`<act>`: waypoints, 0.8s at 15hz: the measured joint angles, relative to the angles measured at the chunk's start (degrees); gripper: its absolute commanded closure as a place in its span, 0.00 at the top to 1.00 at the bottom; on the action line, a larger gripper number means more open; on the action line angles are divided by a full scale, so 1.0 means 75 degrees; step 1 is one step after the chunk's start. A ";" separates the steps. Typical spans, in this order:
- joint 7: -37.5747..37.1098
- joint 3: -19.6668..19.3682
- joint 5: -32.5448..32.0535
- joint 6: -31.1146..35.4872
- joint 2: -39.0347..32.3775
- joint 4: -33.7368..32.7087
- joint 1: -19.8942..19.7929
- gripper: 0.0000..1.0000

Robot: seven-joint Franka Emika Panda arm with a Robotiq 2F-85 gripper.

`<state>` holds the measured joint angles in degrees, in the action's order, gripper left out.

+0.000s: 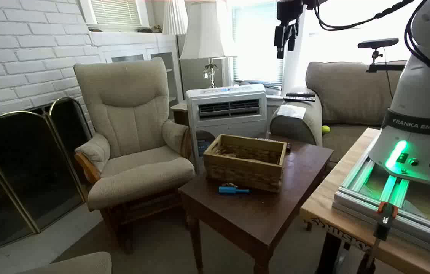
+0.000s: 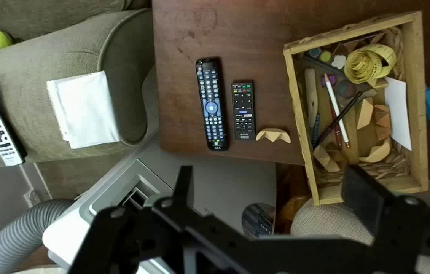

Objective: Remove the black pen from the wooden box, put it on the table, remove the wooden chip from the wooden box and put it on the table

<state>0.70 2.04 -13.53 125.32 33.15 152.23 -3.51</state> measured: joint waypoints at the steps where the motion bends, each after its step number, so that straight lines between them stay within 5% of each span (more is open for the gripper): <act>1: 0.0000 0.0000 0.0000 0.0000 0.0000 0.0000 0.0000 1.00; 7: 0.0110 -0.0021 0.0020 0.0001 0.0000 0.0004 0.0059 1.00; 12: 0.1273 -0.0247 0.0301 0.0738 0.0042 0.0587 0.1043 1.00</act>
<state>10.25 0.19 -11.27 130.85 33.46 156.63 4.31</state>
